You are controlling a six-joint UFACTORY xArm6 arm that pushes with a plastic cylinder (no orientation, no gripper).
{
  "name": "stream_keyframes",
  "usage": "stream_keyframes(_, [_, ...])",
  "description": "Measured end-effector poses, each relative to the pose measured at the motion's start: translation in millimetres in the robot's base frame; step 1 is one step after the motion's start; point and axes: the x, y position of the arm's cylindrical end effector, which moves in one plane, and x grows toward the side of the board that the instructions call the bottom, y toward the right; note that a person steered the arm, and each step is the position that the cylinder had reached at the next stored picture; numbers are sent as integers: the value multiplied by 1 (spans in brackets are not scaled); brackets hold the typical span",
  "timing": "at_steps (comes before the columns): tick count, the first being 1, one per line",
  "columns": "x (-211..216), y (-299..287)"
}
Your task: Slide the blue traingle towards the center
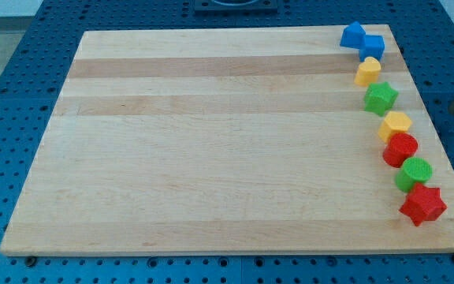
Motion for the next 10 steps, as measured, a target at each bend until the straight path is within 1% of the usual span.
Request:
stream_keyframes(3, [-77, -5])
stream_keyframes(5, [-157, -5])
stream_keyframes(6, [-166, -38])
stream_keyframes(7, [-182, -45])
stream_keyframes(8, [-190, -88])
stream_keyframes(9, [-163, -175])
stream_keyframes(10, [-137, -226])
